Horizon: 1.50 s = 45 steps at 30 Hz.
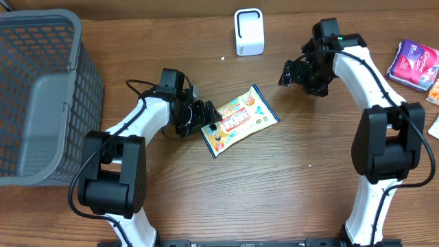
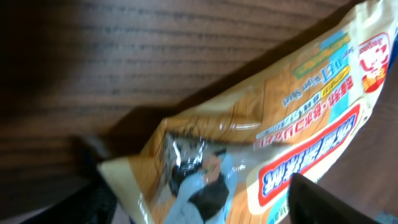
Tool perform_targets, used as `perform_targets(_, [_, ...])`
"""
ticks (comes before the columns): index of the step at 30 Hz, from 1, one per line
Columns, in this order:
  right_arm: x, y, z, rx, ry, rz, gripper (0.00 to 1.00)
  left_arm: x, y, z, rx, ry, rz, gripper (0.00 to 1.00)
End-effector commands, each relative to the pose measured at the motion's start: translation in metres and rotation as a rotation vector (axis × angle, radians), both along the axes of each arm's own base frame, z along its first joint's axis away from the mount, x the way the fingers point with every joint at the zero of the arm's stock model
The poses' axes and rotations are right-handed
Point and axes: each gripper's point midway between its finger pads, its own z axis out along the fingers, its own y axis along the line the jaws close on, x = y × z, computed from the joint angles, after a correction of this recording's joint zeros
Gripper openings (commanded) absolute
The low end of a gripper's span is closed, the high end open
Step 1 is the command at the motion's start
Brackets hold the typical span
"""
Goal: Scan the item barcode
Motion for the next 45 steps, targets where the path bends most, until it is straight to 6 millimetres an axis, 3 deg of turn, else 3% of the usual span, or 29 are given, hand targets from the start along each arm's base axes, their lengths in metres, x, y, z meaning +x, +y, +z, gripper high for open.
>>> perform_targets(1, [0.001,0.001,0.004,-0.005,-0.015,0.01,0.9,-0.006,-0.007,-0.005,-0.026,0.02,0.022,0.7])
perform_targets(6, [-0.002,0.003,0.001,0.008,-0.006,0.012,0.88,-0.003,-0.007,-0.009,-0.029,0.009,0.058,0.55])
perform_targets(10, [-0.015,0.027,-0.013,0.163,0.027,0.04,0.71,-0.003,-0.006,-0.011,-0.027,0.008,0.061,0.4])
perform_targets(11, [-0.017,0.029,-0.016,0.178,0.034,0.036,0.7,-0.003,-0.006,-0.012,-0.024,0.007,0.062,0.39])
perform_targets(15, [-0.032,0.034,-0.036,0.219,0.1,-0.016,0.51,-0.003,-0.004,-0.013,-0.011,0.008,0.073,0.39])
perform_targets(22, [-0.046,0.034,-0.052,0.218,0.15,-0.056,0.42,-0.003,-0.007,-0.013,-0.013,0.004,0.065,0.41])
perform_targets(31, [-0.061,0.073,-0.054,0.221,0.171,0.01,0.35,-0.005,-0.017,-0.015,0.012,0.005,0.071,0.38])
perform_targets(34, [-0.064,0.086,-0.054,0.22,0.161,0.044,0.34,-0.005,-0.017,-0.015,0.013,0.005,0.071,0.31])
perform_targets(36, [-0.064,0.088,-0.054,0.22,0.158,0.049,0.33,-0.005,-0.017,-0.014,0.012,0.004,0.07,0.14])
perform_targets(38, [-0.064,0.088,-0.054,0.22,0.158,0.05,0.33,-0.005,-0.017,-0.014,0.013,0.003,0.069,0.04])
perform_targets(45, [-0.061,0.08,-0.054,0.21,0.148,0.043,0.37,-0.002,-0.018,-0.006,0.012,0.0,0.047,0.04])
